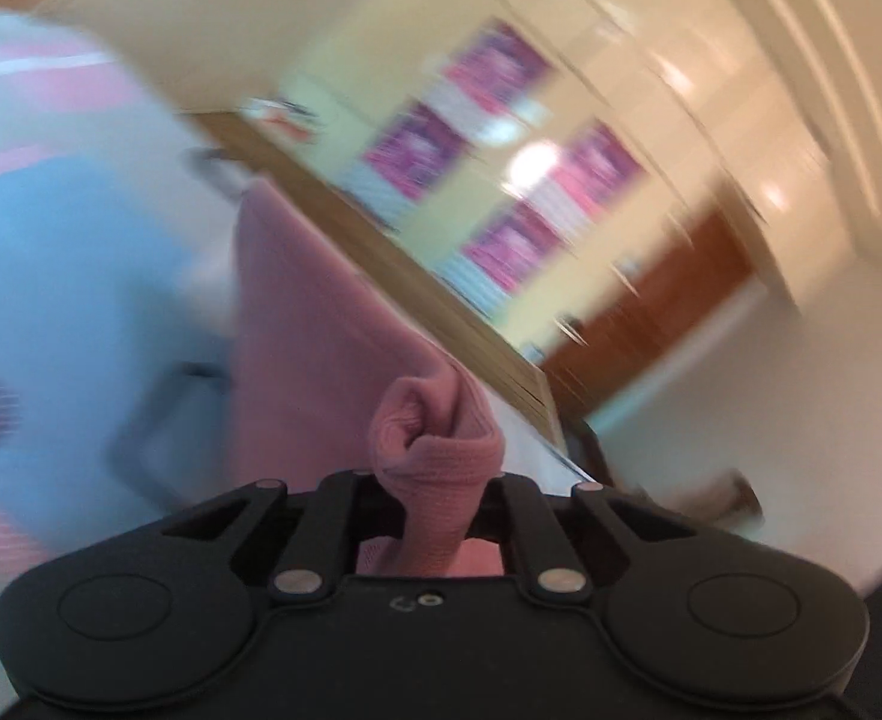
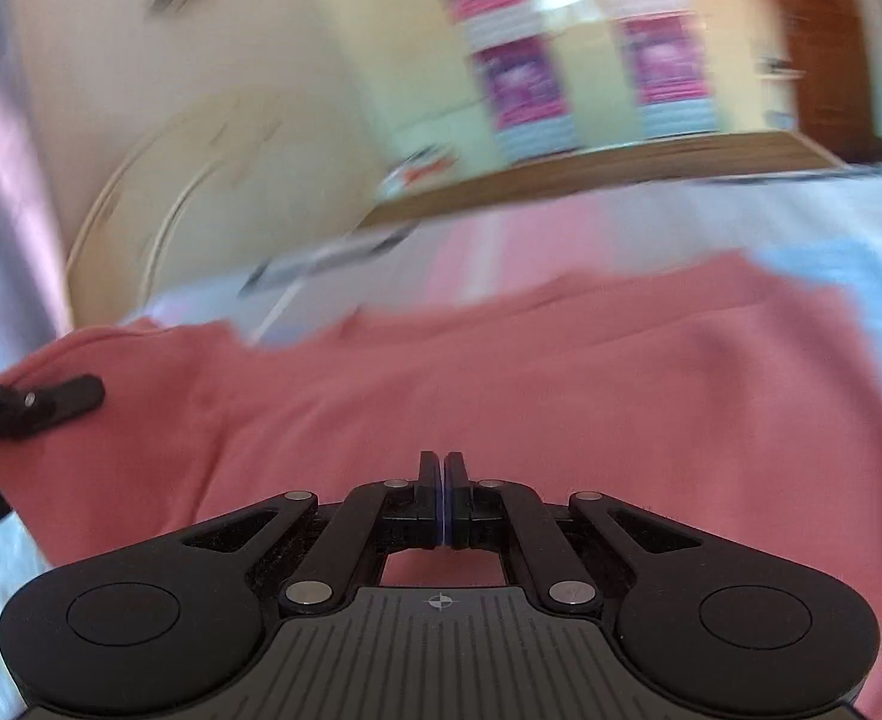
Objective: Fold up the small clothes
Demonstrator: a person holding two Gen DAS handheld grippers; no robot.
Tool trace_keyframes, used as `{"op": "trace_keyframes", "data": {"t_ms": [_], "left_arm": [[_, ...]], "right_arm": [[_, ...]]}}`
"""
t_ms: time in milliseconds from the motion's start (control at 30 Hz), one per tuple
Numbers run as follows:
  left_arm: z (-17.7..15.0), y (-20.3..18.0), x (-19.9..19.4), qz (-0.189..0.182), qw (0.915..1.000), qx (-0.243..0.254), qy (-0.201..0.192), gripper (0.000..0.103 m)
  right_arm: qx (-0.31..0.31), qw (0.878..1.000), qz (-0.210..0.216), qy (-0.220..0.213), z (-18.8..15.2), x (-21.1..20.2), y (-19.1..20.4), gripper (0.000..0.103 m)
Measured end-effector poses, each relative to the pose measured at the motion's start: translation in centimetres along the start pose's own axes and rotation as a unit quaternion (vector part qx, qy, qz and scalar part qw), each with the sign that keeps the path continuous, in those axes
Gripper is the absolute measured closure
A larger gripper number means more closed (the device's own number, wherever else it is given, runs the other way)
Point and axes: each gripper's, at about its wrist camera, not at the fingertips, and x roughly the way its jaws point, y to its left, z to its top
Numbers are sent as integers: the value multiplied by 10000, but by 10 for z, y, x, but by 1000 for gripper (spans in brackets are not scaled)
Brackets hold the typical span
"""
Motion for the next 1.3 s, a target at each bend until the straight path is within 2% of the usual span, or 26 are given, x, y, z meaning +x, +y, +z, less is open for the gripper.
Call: {"op": "trace_keyframes", "data": {"t_ms": [133, 233, 267, 300, 367, 400, 467, 533, 600, 633, 700, 800, 867, 1000, 1133, 1200, 1233, 1267, 1300], "left_arm": [[-27, -69, 55, -500, 9952, 534, 646, 95], [-72, -105, 102, -754, 9867, 720, 1247, 95], [-93, -116, 123, -847, 9799, 809, 1613, 92], [-112, -123, 141, -867, 9707, 980, 2017, 84], [-143, -133, 163, -567, 9488, 1197, 2869, 80], [-144, -134, 155, -650, 9493, 1270, 2803, 73], [-129, -132, 129, -842, 9547, 1428, 2470, 66], [-105, -120, 110, -699, 9644, 1492, 2067, 57], [-77, -102, 100, -303, 9750, 1487, 1625, 56], [-66, -91, 98, -60, 9770, 1554, 1461, 56], [-50, -67, 105, 441, 9759, 1567, 1453, 56], [-42, -39, 120, 768, 9721, 1541, 1594, 55], [-45, -28, 131, 772, 9718, 1402, 1729, 54], [-50, -21, 134, 772, 9726, 1302, 1765, 51], [-42, -23, 129, 723, 9738, 1428, 1617, 52], [-38, -24, 134, 737, 9727, 1425, 1676, 51], [-40, -24, 137, 738, 9716, 1444, 1723, 51], [-40, -24, 141, 737, 9699, 1482, 1788, 51], [-42, -24, 144, 711, 9679, 1514, 1876, 52]], "right_arm": [[734, 9943, -527, -569, 20, -55, -68, 103], [969, 9884, -846, -802, 29, -89, -107, 103], [1044, 9873, -878, -808, 31, -97, -117, 103], [1130, 9863, -899, -803, 32, -104, -128, 103], [1281, 9855, -832, -732, 31, -113, -145, 101], [1368, 9851, -804, -670, 32, -115, -150, 99], [1401, 9858, -655, -655, 29, -122, -155, 76], [1325, 9876, -540, -654, 26, -125, -153, 66], [1315, 9893, -281, -563, 22, -120, -146, 65], [1295, 9902, -184, -484, 21, -115, -142, 66], [1190, 9924, -79, -307, 18, -102, -134, 66], [979, 9951, -123, -79, 19, -81, -125, 66], [915, 9955, -192, 132, 23, -65, -128, 66], [608, 9954, -317, 671, 23, -33, -136, 66], [403, 9960, -270, 747, 27, -24, -137, 66], [337, 9958, -214, 822, 28, -17, -135, 66], [232, 9959, -190, 850, 28, -16, -131, 71], [77, 9958, -188, 894, 29, -14, -127, 88], [-65, 9957, -213, 901, 29, -13, -122, 91]]}}
